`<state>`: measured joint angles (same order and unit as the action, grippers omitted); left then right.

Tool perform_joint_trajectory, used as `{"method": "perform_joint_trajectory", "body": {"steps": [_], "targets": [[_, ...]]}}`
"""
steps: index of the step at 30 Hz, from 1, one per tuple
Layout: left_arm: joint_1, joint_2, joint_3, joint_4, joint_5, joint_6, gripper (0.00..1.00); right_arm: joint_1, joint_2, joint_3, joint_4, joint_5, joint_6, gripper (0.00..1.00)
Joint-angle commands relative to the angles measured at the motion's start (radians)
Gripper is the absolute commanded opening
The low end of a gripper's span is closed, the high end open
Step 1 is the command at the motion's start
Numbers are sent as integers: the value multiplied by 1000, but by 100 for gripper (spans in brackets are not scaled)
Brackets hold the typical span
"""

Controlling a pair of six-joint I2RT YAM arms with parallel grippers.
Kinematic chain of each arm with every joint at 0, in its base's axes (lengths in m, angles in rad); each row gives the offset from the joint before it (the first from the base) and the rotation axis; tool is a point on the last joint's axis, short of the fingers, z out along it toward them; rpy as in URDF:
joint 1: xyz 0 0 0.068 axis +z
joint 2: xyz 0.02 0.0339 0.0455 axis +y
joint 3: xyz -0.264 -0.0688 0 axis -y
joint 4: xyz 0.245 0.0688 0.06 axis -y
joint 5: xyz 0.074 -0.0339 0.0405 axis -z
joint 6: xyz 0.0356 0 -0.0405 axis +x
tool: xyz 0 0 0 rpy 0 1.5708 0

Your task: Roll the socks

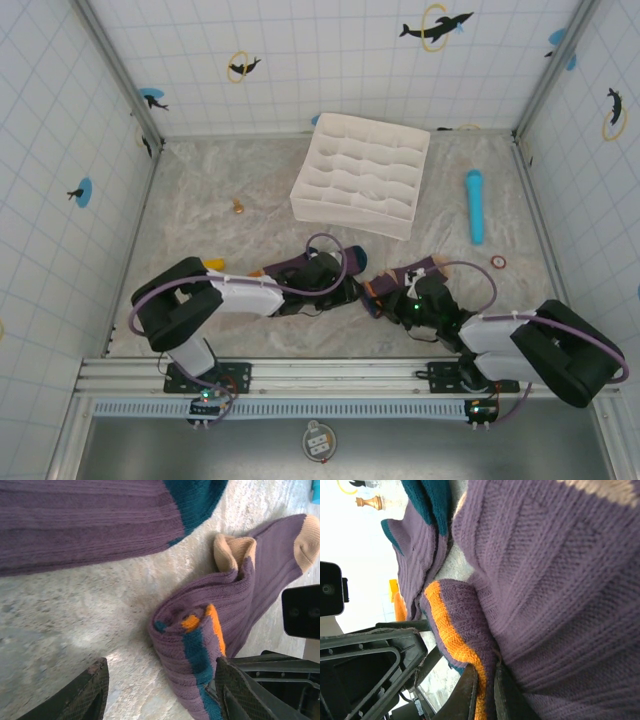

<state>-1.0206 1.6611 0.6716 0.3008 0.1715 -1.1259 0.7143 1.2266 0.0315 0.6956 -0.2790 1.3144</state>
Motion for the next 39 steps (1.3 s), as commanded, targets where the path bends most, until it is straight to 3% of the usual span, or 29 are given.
{"method": "perform_joint_trajectory", "body": {"steps": [1,12,16,21,23,28,33,39], "targets": [[-9,33,25,47,8,15,57,-14,6,-189,-112,13,19,0],[-30,116,16,124,-19,-61,43,-24,-2,-215,-95,12,29,0],[-33,119,8,107,-55,-93,31,-25,-22,-202,-143,23,10,1],[-32,100,87,-99,-117,-45,6,-15,-111,-100,-343,61,-124,31],[-32,97,121,-170,-125,-23,0,-9,-154,-55,-416,76,-184,38],[-24,83,171,-282,-126,-14,0,26,-255,44,-487,77,-339,54],[-7,59,186,-361,-119,-20,0,145,-323,173,-637,229,-514,59],[19,39,187,-413,-81,-22,0,400,-285,314,-778,600,-735,61]]}}
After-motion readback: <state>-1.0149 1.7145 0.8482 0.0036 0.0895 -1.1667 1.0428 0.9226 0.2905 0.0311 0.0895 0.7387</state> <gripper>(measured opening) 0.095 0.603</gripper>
